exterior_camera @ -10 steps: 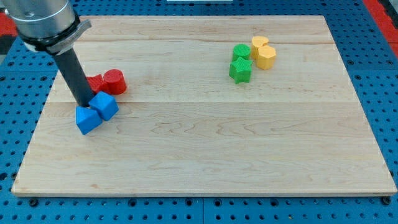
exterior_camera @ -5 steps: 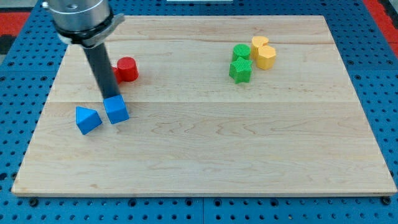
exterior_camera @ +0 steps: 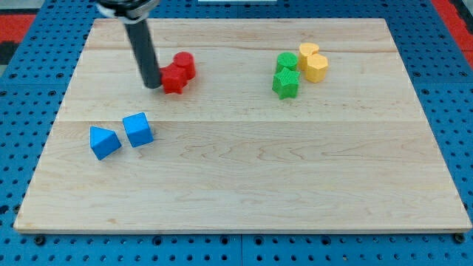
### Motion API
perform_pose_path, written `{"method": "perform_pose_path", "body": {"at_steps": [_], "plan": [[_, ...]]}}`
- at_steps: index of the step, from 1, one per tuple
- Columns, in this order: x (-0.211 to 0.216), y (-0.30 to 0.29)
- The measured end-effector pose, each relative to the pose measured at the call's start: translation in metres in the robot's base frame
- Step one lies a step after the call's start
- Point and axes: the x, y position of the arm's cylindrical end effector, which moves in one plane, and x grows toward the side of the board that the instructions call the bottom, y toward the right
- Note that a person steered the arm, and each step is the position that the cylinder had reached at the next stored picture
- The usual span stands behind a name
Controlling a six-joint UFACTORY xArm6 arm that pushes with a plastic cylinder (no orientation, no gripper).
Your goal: Place the red blocks at the top center of the board
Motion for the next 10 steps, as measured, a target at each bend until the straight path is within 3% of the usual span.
{"method": "perform_pose_path", "body": {"at_steps": [2, 3, 6, 8, 10], "plan": [[-0.02, 0.029], [0.001, 0.016], [-0.061, 0.109], [-0.102, 0.073], [-0.083, -0.007]]}}
